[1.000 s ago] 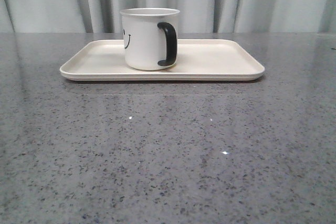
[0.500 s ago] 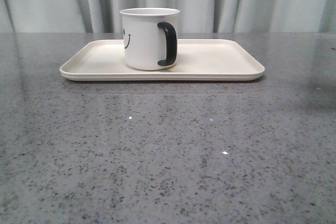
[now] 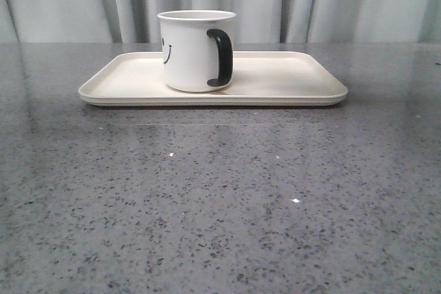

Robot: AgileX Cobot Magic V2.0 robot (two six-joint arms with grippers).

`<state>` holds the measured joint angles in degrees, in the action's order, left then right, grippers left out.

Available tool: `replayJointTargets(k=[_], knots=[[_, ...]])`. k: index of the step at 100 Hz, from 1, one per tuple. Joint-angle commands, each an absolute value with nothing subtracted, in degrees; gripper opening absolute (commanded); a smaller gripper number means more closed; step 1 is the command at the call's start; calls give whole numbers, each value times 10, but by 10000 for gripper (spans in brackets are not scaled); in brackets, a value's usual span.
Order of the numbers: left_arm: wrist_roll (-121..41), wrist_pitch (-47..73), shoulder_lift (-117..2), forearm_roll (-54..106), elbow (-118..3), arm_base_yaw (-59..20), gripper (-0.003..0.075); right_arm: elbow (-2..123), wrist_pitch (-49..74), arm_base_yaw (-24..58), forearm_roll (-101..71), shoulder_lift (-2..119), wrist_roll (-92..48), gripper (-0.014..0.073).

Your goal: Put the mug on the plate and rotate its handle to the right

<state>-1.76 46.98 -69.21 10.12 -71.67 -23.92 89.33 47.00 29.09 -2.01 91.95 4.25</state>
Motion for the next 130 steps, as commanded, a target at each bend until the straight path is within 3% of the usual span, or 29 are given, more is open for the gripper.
replayJointTargets(k=[1, 35, 68, 78, 107, 130], knots=[[-14, 429, -658, 107, -715, -244, 316, 960, 462, 294, -21, 935, 44, 384], [-14, 421, -631, 108, -692, -244, 316, 1135, 572, 294, -47, 1075, 49, 384], [-14, 421, -631, 112, -692, -244, 316, 1165, 595, 293, -66, 1128, 69, 376], [-14, 421, -631, 112, -692, -244, 316, 1166, 601, 293, -70, 1132, 69, 307], [-14, 422, -631, 112, -692, -244, 316, 1167, 601, 292, -70, 1134, 94, -54], [-14, 423, -631, 112, -692, -244, 316, 1169, 615, 292, -69, 1131, 93, -67]])
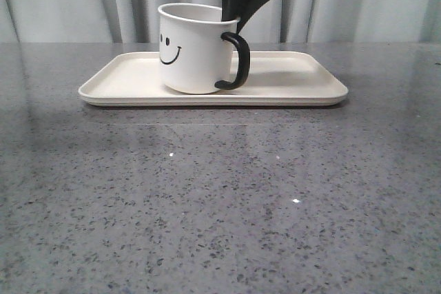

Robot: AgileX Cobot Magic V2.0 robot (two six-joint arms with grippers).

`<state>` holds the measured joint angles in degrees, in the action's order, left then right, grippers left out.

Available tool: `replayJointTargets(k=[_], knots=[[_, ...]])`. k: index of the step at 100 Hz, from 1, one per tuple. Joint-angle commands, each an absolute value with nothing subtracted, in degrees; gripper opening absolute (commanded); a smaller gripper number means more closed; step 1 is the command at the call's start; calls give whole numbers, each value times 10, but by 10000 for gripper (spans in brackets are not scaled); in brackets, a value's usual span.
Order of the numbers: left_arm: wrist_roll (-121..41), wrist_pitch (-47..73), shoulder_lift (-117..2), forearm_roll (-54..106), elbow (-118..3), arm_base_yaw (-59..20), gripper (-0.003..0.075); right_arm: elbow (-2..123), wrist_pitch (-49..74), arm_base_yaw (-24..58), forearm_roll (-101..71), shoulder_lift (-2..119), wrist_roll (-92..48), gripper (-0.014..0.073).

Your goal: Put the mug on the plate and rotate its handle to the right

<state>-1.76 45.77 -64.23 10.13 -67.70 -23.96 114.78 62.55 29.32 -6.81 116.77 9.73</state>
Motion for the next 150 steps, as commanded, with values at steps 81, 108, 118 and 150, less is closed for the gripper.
replayJointTargets(k=[81, 108, 118, 150], knots=[[-14, 423, -631, 119, -692, -244, 316, 1226, 667, 290, -94, 1136, -333, -67], [-14, 423, -631, 122, -692, -244, 316, 1226, 662, 291, -94, 1142, -378, -66], [-14, 423, -631, 122, -692, -244, 316, 1226, 657, 291, -94, 1142, -378, -66], [-14, 423, -631, 123, -692, -244, 316, 1226, 654, 293, -94, 1145, -387, 22]])
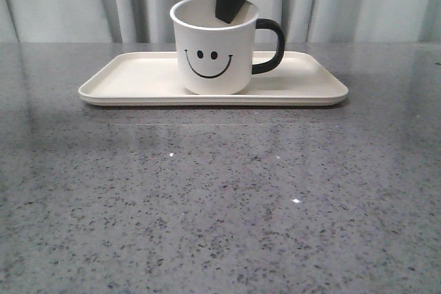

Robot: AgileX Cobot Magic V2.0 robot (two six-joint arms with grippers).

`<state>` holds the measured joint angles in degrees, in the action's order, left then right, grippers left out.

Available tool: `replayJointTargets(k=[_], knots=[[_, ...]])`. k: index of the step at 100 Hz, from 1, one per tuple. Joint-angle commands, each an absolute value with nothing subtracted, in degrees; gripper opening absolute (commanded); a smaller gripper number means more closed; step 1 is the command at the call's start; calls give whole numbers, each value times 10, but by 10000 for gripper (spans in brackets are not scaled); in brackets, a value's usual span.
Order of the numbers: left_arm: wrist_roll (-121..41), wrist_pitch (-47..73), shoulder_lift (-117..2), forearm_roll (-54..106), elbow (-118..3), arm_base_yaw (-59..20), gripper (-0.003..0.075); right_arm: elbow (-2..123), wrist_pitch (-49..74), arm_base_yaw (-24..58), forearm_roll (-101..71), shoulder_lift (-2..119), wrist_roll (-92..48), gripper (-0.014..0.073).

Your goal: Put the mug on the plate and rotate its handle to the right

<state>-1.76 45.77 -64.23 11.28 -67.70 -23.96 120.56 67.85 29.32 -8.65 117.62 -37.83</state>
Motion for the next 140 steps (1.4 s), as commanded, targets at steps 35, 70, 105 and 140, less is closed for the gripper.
replayJointTargets(k=[35, 70, 105, 140], knots=[[-14, 423, -631, 123, -692, -244, 316, 1228, 631, 293, -93, 1145, -387, 227], [-18, 408, -630, 123, -692, -244, 315, 1291, 650, 293, -94, 1135, -339, 300], [-30, 330, -572, 123, -660, -244, 315, 1296, 732, 291, -106, 1079, -275, 94], [-30, 259, -463, 123, -533, -244, 272, 1271, 750, 291, -119, 1026, -204, -68]])
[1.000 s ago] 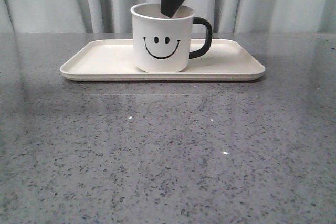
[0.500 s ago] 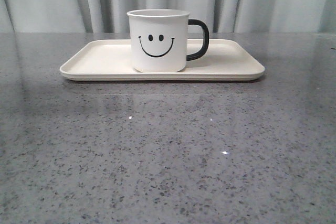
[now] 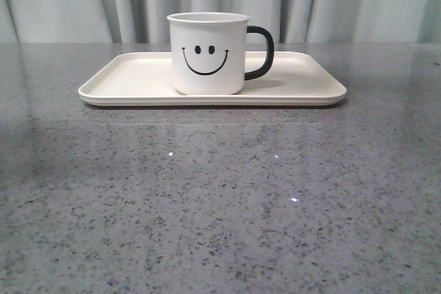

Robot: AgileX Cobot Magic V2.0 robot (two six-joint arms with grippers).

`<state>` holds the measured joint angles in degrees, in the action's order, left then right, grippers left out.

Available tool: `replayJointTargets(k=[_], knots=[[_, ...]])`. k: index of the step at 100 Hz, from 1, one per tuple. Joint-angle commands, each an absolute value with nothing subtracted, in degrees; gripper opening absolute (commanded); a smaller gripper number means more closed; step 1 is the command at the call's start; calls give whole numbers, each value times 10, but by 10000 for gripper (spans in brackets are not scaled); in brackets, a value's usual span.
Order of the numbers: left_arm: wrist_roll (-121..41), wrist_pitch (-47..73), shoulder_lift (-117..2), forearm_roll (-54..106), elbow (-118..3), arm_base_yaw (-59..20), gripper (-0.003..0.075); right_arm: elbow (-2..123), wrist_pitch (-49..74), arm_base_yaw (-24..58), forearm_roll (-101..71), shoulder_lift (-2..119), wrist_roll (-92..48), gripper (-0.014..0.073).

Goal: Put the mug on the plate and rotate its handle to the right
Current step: 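Release the mug and lift the right gripper away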

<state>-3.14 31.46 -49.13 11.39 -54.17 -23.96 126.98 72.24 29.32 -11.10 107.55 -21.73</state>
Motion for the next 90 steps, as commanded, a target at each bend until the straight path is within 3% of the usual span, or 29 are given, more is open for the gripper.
replayJointTargets(k=[1, 46, 90], knots=[[-30, 256, -460, 123, -531, -244, 263, 1268, 749, 291, -119, 1024, -204, -68], [-30, 245, -337, 123, -439, -244, -15, 1016, 595, 291, -119, 831, -152, -68], [-48, 245, -277, 123, -388, -244, -19, 677, 335, 291, -119, 593, -152, -68]])
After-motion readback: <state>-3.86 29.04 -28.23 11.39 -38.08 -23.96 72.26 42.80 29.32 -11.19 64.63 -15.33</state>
